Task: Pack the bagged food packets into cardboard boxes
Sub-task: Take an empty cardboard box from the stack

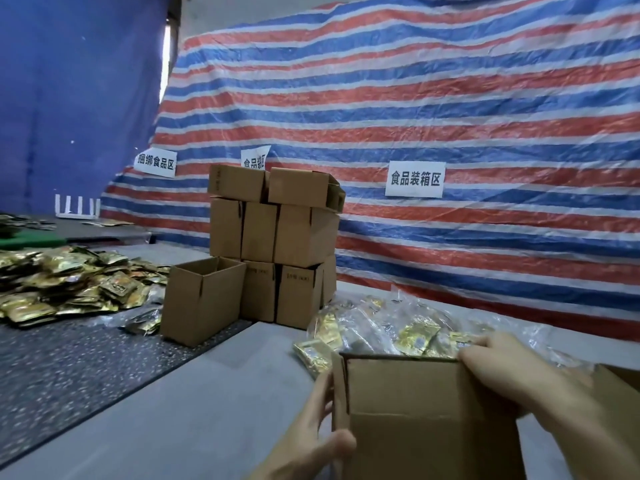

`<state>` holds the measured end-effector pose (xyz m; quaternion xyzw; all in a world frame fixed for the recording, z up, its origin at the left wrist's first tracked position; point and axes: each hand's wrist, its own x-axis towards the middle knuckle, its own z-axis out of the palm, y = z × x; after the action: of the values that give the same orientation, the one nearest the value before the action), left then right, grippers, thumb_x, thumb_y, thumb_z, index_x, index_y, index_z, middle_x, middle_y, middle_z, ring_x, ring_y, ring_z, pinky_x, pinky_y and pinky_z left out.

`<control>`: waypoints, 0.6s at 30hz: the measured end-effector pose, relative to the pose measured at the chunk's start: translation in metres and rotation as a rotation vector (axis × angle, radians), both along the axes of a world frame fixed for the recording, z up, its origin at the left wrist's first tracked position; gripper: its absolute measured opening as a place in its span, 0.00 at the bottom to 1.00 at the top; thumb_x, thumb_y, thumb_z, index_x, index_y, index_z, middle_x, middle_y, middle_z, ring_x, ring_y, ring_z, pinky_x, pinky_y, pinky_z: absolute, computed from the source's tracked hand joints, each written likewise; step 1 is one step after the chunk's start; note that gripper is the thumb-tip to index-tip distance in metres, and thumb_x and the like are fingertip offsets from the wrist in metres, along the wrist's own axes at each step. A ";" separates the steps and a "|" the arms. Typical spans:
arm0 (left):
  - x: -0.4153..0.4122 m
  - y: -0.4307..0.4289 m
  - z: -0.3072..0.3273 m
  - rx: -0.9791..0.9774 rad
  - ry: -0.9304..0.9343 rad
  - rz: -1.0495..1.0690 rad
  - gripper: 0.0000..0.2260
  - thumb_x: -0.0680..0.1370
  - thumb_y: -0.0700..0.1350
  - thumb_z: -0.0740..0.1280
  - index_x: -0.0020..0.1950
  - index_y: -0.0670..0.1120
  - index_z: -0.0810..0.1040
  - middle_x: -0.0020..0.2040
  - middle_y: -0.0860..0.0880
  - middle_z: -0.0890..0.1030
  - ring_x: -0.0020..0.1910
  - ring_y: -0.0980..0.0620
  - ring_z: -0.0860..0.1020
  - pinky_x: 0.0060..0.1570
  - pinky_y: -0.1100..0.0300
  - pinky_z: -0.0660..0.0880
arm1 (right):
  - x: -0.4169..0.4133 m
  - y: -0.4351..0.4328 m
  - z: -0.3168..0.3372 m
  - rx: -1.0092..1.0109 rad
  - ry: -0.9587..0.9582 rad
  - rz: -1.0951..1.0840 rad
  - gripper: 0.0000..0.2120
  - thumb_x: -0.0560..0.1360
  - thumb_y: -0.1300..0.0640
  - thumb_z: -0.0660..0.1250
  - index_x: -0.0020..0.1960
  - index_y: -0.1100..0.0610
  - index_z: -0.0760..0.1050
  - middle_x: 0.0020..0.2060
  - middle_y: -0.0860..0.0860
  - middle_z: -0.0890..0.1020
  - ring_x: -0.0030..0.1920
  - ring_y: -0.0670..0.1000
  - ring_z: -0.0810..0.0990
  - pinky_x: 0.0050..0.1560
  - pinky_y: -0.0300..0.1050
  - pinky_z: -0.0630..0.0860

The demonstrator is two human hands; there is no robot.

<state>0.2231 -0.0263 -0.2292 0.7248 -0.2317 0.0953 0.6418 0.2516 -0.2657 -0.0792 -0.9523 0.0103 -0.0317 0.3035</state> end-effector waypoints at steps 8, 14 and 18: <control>-0.003 0.020 0.007 -0.111 0.102 0.097 0.47 0.61 0.66 0.78 0.77 0.60 0.64 0.69 0.53 0.78 0.67 0.53 0.78 0.66 0.51 0.76 | -0.014 0.013 0.007 -0.029 0.035 0.062 0.12 0.81 0.66 0.57 0.46 0.57 0.78 0.44 0.59 0.84 0.44 0.56 0.84 0.35 0.49 0.83; -0.001 0.032 0.000 -0.225 0.249 0.014 0.45 0.63 0.60 0.83 0.74 0.49 0.68 0.63 0.46 0.83 0.62 0.44 0.82 0.57 0.52 0.81 | -0.026 0.025 0.016 -0.068 0.115 0.196 0.05 0.82 0.57 0.64 0.48 0.51 0.76 0.45 0.53 0.84 0.42 0.51 0.86 0.37 0.44 0.84; 0.006 0.037 -0.002 -0.332 0.248 0.102 0.47 0.57 0.64 0.83 0.71 0.48 0.72 0.59 0.45 0.85 0.58 0.42 0.84 0.52 0.52 0.82 | -0.027 0.031 0.027 -0.039 0.144 0.212 0.13 0.81 0.43 0.64 0.49 0.49 0.80 0.38 0.48 0.86 0.36 0.49 0.86 0.34 0.42 0.81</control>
<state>0.2287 0.0109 -0.2311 0.6261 -0.0952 0.0748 0.7703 0.2241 -0.2347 -0.0520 -0.9536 -0.0694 0.0689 0.2848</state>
